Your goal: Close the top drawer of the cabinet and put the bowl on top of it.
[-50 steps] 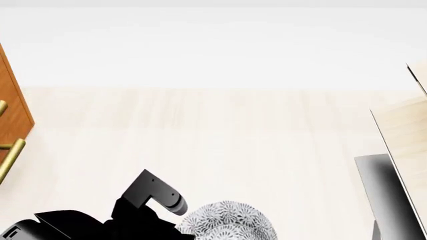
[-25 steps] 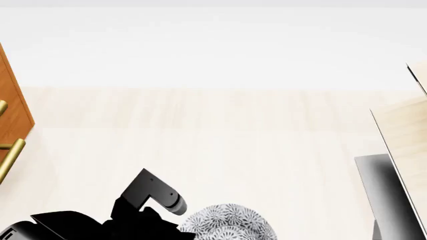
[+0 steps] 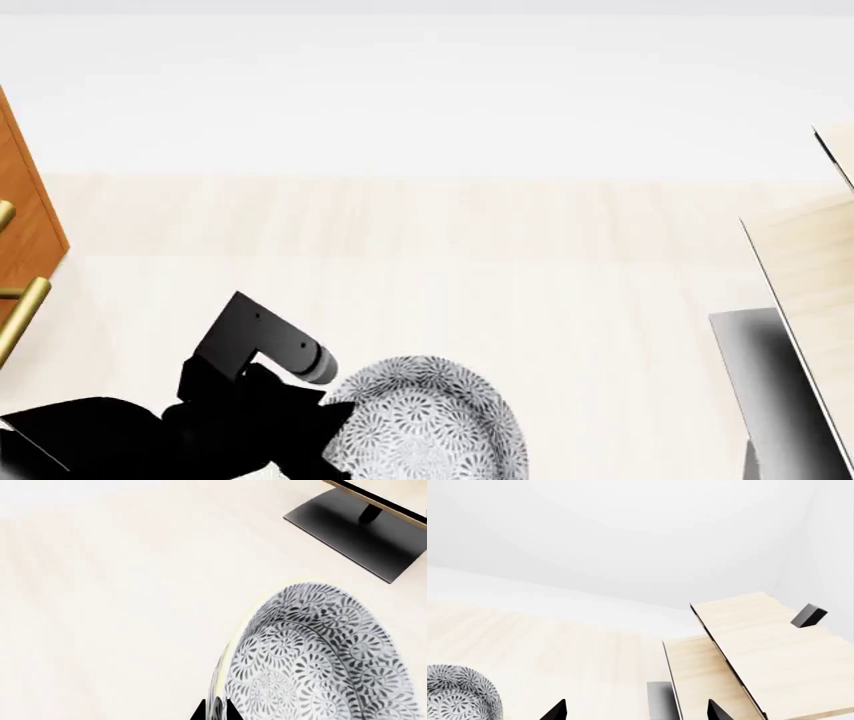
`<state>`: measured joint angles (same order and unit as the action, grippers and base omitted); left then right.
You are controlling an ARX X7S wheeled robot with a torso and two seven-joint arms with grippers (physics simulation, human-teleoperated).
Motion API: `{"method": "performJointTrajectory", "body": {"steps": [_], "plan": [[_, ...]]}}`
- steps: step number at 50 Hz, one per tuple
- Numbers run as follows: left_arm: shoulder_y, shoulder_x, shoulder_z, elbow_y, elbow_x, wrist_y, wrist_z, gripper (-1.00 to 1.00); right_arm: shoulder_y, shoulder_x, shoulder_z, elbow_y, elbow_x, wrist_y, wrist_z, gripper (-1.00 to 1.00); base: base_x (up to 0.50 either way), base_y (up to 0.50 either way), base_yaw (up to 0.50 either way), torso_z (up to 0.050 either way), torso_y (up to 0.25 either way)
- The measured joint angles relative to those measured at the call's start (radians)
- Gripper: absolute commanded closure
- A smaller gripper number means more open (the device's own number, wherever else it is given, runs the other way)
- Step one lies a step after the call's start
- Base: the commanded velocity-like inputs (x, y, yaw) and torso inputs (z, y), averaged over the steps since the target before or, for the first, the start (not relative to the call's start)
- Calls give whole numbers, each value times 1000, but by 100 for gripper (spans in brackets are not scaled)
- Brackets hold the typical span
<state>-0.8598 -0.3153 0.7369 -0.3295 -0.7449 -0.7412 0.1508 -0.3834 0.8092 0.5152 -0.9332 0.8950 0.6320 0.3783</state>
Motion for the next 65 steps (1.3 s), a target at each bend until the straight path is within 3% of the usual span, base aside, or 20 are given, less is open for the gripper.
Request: {"method": "performJointTrajectory", "body": {"steps": [24, 65], "plan": [[-23, -67, -90, 174, -32, -24, -146, 100, -22, -3, 18, 0, 0, -15, -9, -100, 0, 0, 0, 0, 0], [-162, -186, -237, 406, -193, -216, -309, 100, -10, 32, 28, -28, 41, -15, 11, -100, 0, 0, 0, 0, 0]]}}
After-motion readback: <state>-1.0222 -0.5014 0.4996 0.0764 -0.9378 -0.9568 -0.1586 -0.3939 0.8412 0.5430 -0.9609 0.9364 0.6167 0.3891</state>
